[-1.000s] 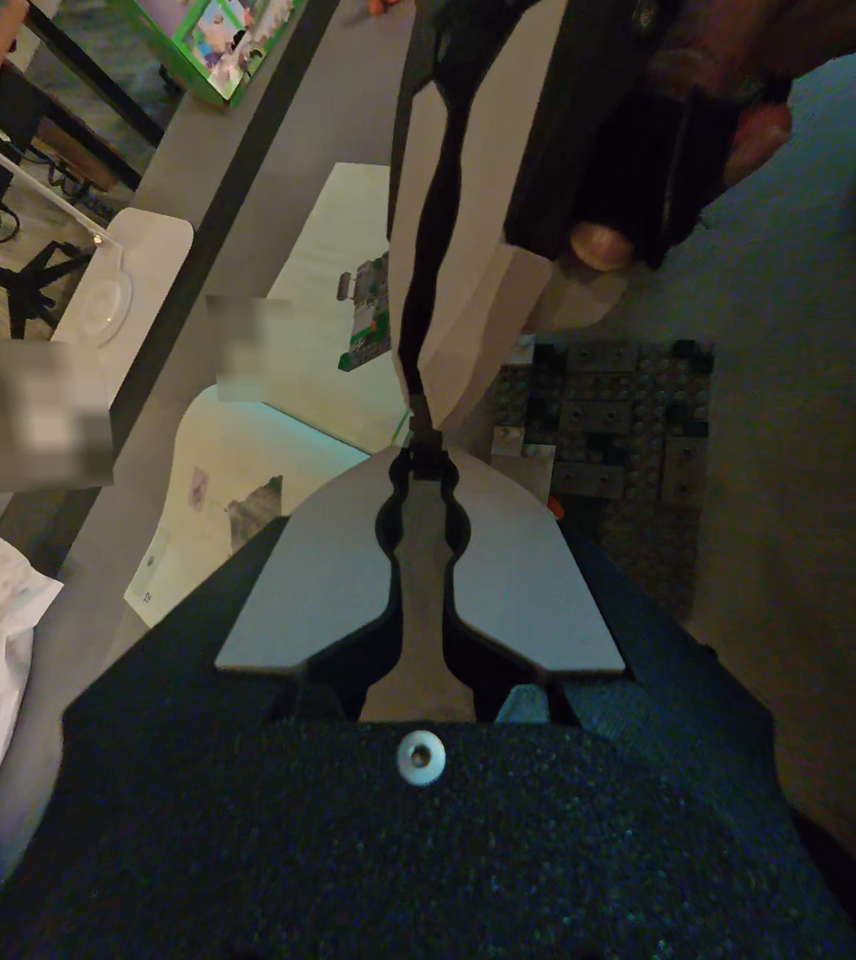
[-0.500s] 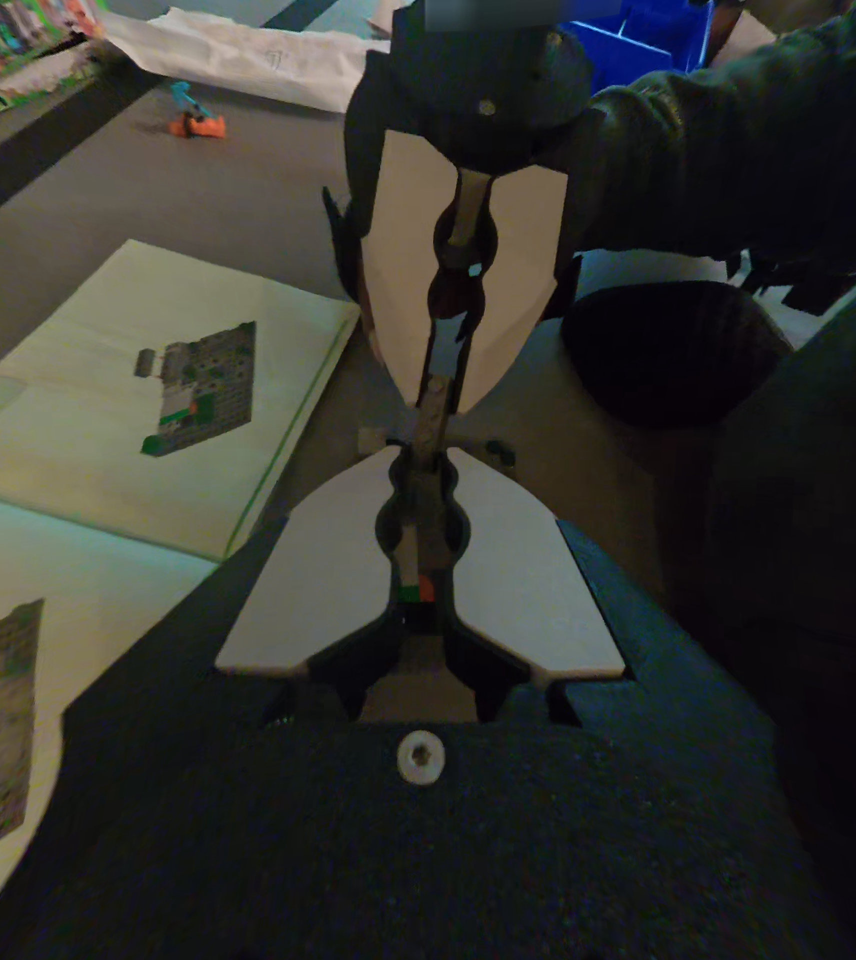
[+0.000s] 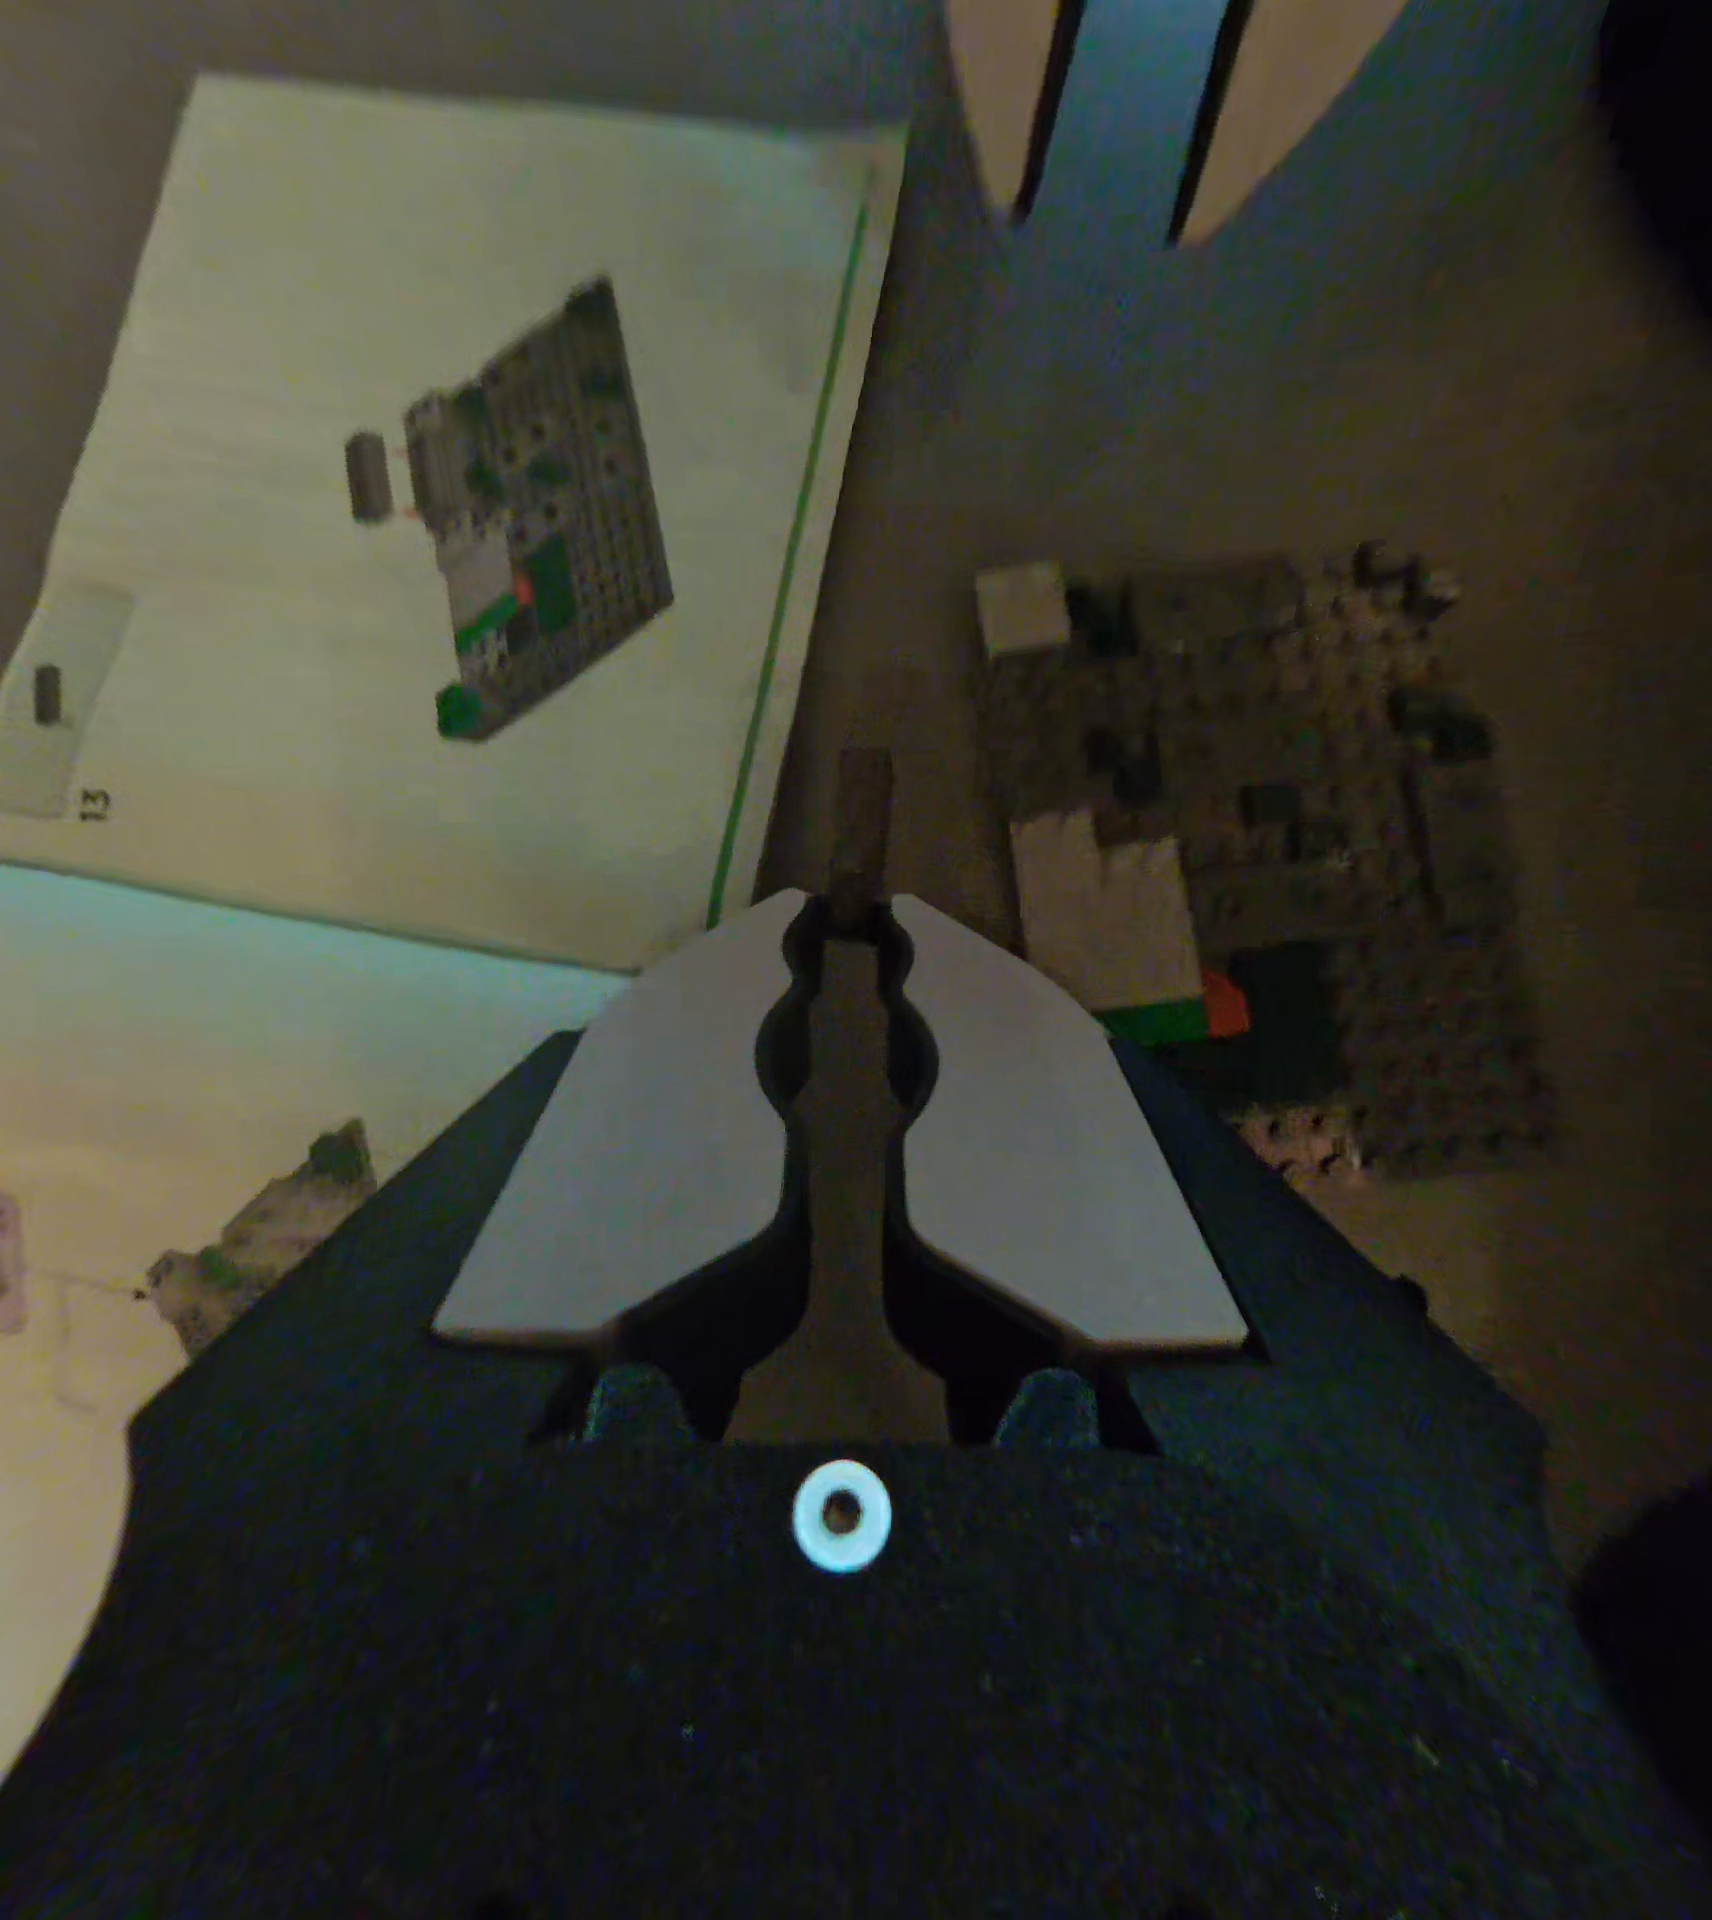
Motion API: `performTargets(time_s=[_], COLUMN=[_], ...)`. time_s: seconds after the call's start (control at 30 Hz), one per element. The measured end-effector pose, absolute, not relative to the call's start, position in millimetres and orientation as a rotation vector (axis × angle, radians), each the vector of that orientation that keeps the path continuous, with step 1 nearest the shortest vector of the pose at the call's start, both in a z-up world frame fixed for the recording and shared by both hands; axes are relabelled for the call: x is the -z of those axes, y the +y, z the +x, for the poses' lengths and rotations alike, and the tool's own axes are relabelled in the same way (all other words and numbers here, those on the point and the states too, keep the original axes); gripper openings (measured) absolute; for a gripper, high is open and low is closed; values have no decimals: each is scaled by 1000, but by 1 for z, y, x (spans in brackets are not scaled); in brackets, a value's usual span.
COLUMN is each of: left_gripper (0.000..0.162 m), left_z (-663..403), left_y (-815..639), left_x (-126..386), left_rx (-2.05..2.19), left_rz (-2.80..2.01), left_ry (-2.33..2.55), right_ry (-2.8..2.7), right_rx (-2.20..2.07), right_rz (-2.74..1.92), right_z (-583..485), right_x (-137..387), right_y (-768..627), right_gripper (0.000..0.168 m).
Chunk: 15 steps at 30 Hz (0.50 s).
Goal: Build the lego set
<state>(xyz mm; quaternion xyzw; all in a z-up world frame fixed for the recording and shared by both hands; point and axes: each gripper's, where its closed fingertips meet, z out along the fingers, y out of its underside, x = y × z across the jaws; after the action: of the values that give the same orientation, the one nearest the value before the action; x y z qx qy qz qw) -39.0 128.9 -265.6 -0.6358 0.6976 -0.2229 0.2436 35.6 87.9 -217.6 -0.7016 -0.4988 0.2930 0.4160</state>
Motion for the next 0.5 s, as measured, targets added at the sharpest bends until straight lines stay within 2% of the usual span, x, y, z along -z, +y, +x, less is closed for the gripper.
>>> performTargets(time_s=[0.2, 0.5], left_gripper=[11, 13], left_z=[-60, -62], left_y=[135, 137], left_x=[289, 289], left_rx=[502, 505], left_rz=[-1771, -1772], left_ry=[2023, 2033], right_ry=[-1174, -1146], right_rx=[-769, -806], right_rz=[-1799, -1787], right_z=[46, 39], right_x=[228, 225], right_y=[75, 75], right_gripper=[17, 16])
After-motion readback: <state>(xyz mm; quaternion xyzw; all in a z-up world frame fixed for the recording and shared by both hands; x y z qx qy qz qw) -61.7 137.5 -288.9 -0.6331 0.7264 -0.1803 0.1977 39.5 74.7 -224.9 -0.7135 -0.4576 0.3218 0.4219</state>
